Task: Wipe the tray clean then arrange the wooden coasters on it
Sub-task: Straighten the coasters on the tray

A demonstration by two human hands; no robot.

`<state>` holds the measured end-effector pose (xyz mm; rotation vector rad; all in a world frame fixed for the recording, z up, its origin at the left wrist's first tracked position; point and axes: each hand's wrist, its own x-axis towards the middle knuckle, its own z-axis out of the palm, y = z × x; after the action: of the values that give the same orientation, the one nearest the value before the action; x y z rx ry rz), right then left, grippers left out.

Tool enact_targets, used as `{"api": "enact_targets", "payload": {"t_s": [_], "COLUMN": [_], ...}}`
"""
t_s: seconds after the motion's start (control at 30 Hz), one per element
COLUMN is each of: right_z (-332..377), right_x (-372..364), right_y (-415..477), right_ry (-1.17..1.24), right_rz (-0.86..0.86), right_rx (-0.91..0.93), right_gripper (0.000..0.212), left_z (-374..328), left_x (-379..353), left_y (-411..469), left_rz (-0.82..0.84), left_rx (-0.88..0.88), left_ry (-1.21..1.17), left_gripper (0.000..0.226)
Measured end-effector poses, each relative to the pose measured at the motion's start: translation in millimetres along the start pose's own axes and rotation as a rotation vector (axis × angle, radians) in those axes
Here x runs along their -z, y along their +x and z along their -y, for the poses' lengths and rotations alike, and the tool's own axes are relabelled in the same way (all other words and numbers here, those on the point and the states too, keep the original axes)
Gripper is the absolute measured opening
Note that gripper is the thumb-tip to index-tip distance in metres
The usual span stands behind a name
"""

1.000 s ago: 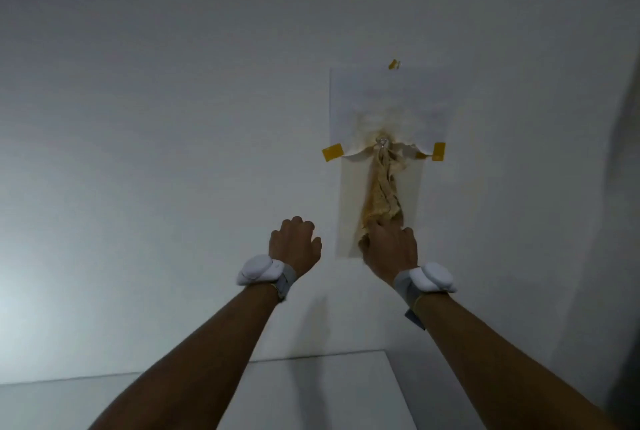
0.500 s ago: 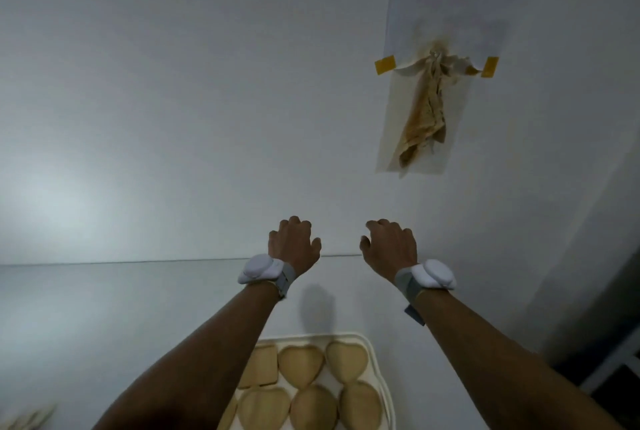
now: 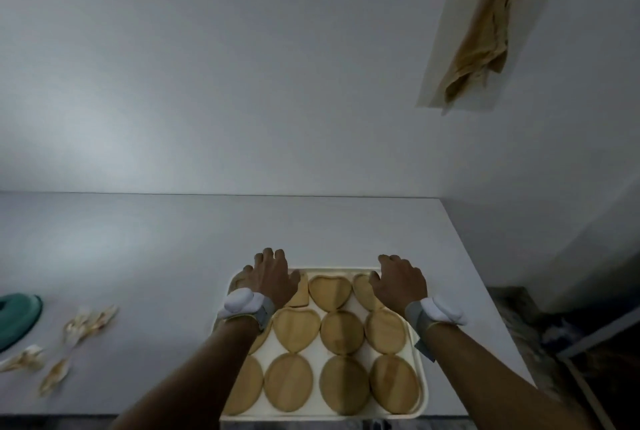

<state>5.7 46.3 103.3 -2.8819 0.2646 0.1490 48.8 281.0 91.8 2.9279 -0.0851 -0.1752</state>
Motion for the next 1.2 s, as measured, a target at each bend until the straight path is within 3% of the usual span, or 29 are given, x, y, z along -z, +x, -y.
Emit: {"api": "enact_targets", "payload": {"t_s": [0.23, 0.5, 0.73, 1.2], "right_z": [-10.3, -13.2, -10.3, -22.0], "right_x": [-50.4, -77.7, -75.2, -90.6], "right_y": [-17.6, -25.4, -24.5, -17.6], "right_ry": [0.029, 0.101, 0.116, 0.104], "right_rz": [0.238, 0.324, 0.326, 0.276], "right_rx": [-0.110, -0.235, -0.301, -0.280], "right_gripper": [0.044, 0.063, 0.067, 0.076], "left_z": [49.0, 73.0, 78.4, 81.8], "left_x": [-54.2, -85.6, -91.6, -97.7], "left_y": [-8.0, -8.8, -4.5, -1.7], "left_rz": [0.064, 0.096, 0.198, 0.152], "left_rx": [0.126, 0.249, 0.357, 0.425], "left_ry": [0.022, 0.010, -0.077, -0.181], "left_gripper": [0.065, 0.062, 0.071, 0.078]}}
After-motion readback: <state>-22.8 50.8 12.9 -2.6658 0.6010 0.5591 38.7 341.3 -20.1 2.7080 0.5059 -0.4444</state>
